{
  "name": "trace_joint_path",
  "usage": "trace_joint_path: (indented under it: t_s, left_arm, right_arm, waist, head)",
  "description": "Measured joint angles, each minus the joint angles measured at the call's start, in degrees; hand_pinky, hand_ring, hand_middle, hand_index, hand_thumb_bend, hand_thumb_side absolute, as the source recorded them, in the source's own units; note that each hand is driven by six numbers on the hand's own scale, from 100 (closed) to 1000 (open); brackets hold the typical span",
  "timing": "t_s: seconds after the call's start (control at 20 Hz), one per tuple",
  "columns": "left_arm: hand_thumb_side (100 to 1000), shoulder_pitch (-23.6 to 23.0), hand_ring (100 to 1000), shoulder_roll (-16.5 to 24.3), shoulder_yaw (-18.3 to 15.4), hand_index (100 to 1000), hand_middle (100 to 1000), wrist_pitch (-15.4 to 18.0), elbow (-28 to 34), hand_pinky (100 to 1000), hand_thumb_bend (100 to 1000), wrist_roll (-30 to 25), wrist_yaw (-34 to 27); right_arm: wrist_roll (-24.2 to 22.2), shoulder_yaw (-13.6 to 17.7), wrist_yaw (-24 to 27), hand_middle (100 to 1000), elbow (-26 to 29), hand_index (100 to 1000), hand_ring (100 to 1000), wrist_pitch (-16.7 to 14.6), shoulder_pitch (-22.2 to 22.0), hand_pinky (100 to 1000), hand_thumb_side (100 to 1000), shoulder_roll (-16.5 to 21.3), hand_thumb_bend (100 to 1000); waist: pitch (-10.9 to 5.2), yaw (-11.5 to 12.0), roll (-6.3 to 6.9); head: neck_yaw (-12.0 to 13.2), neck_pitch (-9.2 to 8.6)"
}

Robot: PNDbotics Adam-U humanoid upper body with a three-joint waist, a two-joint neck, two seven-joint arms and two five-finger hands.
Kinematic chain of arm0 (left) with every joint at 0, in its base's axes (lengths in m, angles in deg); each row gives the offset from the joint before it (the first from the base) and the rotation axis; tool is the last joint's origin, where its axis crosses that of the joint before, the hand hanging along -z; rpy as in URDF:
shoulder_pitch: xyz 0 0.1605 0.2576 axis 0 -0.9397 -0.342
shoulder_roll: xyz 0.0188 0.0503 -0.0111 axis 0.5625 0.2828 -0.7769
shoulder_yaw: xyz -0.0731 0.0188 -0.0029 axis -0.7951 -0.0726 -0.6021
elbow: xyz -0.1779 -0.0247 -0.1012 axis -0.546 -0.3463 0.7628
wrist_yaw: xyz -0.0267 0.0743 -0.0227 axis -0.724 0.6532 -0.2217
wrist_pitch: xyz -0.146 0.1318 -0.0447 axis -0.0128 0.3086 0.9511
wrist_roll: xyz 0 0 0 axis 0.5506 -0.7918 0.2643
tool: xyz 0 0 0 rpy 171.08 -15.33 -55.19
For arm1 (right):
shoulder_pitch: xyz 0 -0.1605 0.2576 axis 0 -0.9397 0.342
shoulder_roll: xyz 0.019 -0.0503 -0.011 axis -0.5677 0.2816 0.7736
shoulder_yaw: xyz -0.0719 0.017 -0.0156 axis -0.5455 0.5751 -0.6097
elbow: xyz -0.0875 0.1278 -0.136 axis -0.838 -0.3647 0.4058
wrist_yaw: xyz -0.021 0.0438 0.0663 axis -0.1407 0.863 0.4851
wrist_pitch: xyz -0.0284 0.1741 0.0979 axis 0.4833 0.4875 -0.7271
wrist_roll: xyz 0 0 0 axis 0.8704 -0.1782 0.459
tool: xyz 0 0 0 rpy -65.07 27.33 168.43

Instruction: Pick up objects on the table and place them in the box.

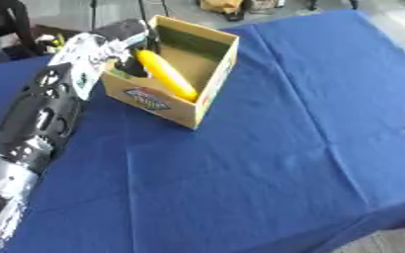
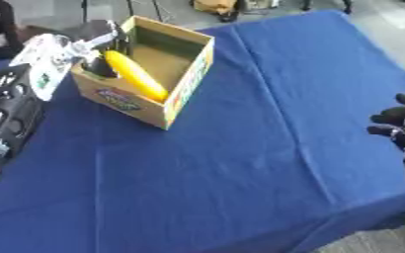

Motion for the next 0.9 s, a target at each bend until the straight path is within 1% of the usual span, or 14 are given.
trace_joint_path:
  t_s: [0.05, 0.1, 0.2, 0.25, 0.3, 0.4, 0.45, 0.5, 0.55, 0.6, 0.65, 0.75, 0.8, 0.9]
  left_arm:
    - [272, 0.0, 493, 0.0, -0.2, 673, 496, -0.2, -0.6, 529, 138, 0.0, 0.4]
    - [278, 0.0, 502, 0.0, -0.4, 686, 507, -0.5, -1.1, 537, 145, 0.0, 0.9]
    - [320, 0.0, 533, 0.0, -0.7, 723, 545, -1.2, -2.0, 564, 177, -0.2, 2.0]
    - [381, 0.0, 558, 0.0, -0.9, 750, 576, -1.5, -2.3, 584, 237, -0.3, 2.5]
    - [403, -0.1, 568, 0.0, -1.0, 759, 588, -1.8, -2.7, 592, 253, -0.5, 3.2]
    - [614, -0.1, 637, 0.0, -1.3, 808, 672, -2.3, -3.4, 650, 389, -1.1, 4.3]
    - [677, -0.1, 656, 0.0, -1.4, 817, 692, -2.5, -3.8, 664, 449, -1.7, 4.9]
    - [817, -0.1, 700, 0.0, -1.5, 837, 737, -2.6, -4.1, 719, 606, -2.5, 5.3]
    - [915, -0.1, 759, 0.0, -1.7, 857, 785, -2.6, -4.3, 751, 742, -3.2, 5.8]
    - [947, -0.1, 786, 0.0, -1.7, 866, 807, -2.7, -4.5, 778, 796, -3.9, 6.3]
    - [994, -0.1, 840, 0.0, -1.7, 881, 843, -2.8, -4.6, 832, 852, -4.5, 7.0]
    - [1000, -0.1, 892, 0.0, -1.8, 895, 880, -2.8, -4.6, 886, 896, -5.2, 8.8]
    - [1000, -0.1, 930, 0.0, -1.8, 910, 916, -2.8, -4.5, 929, 893, -5.2, 9.9]
    - [1000, -0.1, 960, 0.1, -1.8, 924, 950, -2.7, -4.0, 960, 859, -4.8, 12.4]
  right_arm:
    - [0.0, 0.0, 0.0, 576, 0.0, 768, 666, 0.0, 0.0, 648, 861, 0.0, 100]
    - [0.0, 0.0, 0.0, 576, 0.0, 768, 666, 0.0, 0.0, 648, 861, 0.0, 100]
    - [-0.1, 0.0, 0.0, 576, 0.0, 768, 666, 0.0, 0.3, 648, 861, -0.1, 100]
    - [-0.1, 0.0, 0.0, 576, 0.0, 768, 666, 0.0, 0.5, 648, 861, -0.2, 100]
    - [-0.1, 0.0, 0.0, 576, 0.0, 768, 666, 0.0, 0.5, 648, 861, -0.3, 100]
    - [-0.1, 0.0, 0.0, 576, 0.0, 768, 666, 0.1, 0.5, 648, 861, -0.4, 100]
    - [-0.1, 0.0, 0.0, 576, 0.0, 768, 666, 0.1, 0.5, 648, 861, -0.5, 100]
    - [-0.1, 0.0, 0.0, 576, 0.0, 768, 666, 0.1, 0.5, 648, 867, -0.5, 100]
    - [-0.1, 0.0, 0.0, 576, 0.0, 768, 666, 0.1, 0.5, 649, 861, -0.5, 100]
    - [-0.2, 0.0, 0.0, 576, 0.0, 768, 666, 0.1, 0.5, 648, 861, -0.5, 100]
    - [-0.2, 0.0, 0.0, 576, 0.0, 768, 666, 0.1, 0.5, 649, 860, -0.5, 100]
    - [-0.2, 0.0, 0.0, 576, 0.0, 768, 666, 0.1, 0.5, 649, 860, -0.5, 100]
    - [-0.2, 0.0, 0.0, 576, 0.0, 768, 666, 0.1, 0.5, 649, 860, -0.5, 100]
    - [-0.2, 0.0, 0.0, 576, 0.0, 768, 666, 0.1, 0.5, 649, 860, -0.5, 100]
  waist:
    - [0.13, -0.2, 0.08]
    - [0.26, -0.4, 0.12]
    - [0.52, -0.5, 0.19]
    - [0.54, -0.6, 0.26]
    - [0.55, -0.7, 0.35]
    - [0.61, -0.8, 0.39]
    - [0.63, -0.9, 0.39]
    - [0.63, -0.9, 0.39]
    - [0.63, -1.0, 0.39]
    - [0.63, -1.0, 0.39]
    - [0.63, -1.0, 0.39]
    - [0.63, -1.1, 0.38]
    - [0.63, -1.1, 0.38]
    - [0.63, -1.1, 0.38]
  head:
    - [0.1, -0.08]
    - [0.3, -0.17]
    - [0.3, -0.38]
    - [0.3, -0.41]
    - [0.3, -0.43]
    - [0.3, -0.46]
    - [0.3, -0.47]
    - [0.3, -0.47]
    - [0.3, -0.49]
    - [0.3, -0.50]
    - [0.3, -0.53]
    - [0.3, -0.64]
    - [0.3, -0.66]
    - [0.3, -0.67]
